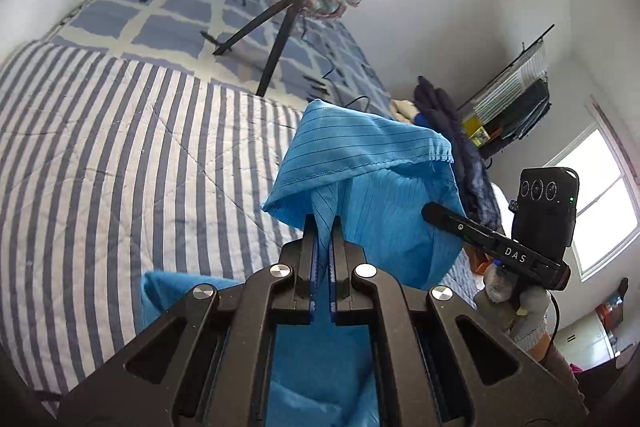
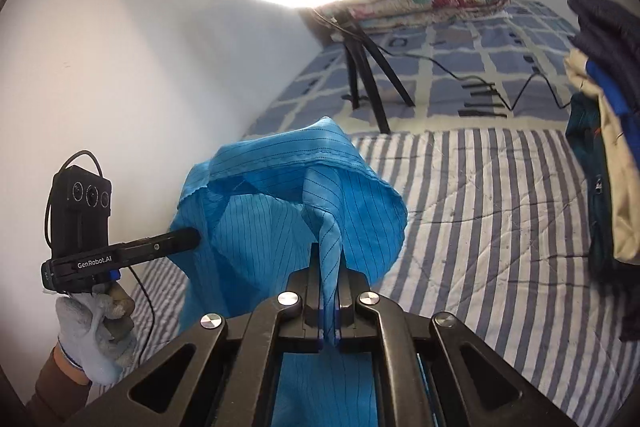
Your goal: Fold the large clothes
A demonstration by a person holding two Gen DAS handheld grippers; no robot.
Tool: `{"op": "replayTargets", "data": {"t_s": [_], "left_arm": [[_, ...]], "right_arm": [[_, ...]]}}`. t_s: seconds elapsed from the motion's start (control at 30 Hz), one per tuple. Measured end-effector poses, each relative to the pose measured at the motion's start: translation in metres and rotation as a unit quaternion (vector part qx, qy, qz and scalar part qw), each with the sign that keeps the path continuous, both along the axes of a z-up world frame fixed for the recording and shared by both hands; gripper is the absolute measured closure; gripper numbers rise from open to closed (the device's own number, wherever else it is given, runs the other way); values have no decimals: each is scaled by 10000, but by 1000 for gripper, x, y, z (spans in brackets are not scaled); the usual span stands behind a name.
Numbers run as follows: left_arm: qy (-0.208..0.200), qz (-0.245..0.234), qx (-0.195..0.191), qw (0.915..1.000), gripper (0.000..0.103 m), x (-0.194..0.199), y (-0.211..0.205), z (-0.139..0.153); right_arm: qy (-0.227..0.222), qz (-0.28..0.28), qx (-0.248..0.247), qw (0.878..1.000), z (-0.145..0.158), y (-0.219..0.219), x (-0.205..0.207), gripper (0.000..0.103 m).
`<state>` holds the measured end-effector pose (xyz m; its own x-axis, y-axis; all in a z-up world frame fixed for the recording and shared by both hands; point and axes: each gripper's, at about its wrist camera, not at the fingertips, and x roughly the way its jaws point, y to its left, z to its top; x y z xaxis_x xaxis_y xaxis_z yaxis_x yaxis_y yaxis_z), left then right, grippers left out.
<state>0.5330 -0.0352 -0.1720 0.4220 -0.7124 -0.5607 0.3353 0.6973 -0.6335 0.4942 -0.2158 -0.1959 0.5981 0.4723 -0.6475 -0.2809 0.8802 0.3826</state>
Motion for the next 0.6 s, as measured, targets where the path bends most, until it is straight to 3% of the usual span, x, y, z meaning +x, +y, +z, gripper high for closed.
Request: {"op": "replayTargets", "data": {"t_s": [0.23, 0.6], "left_arm": [[-186, 23, 48, 9998, 102, -76, 20, 37], [-254, 116, -91, 9996, 102, -196, 48, 52]], "right_arm": [[-186, 182, -100, 9996, 34, 17, -70, 103], [-301, 304, -341, 9985, 47, 32, -195, 103]]}}
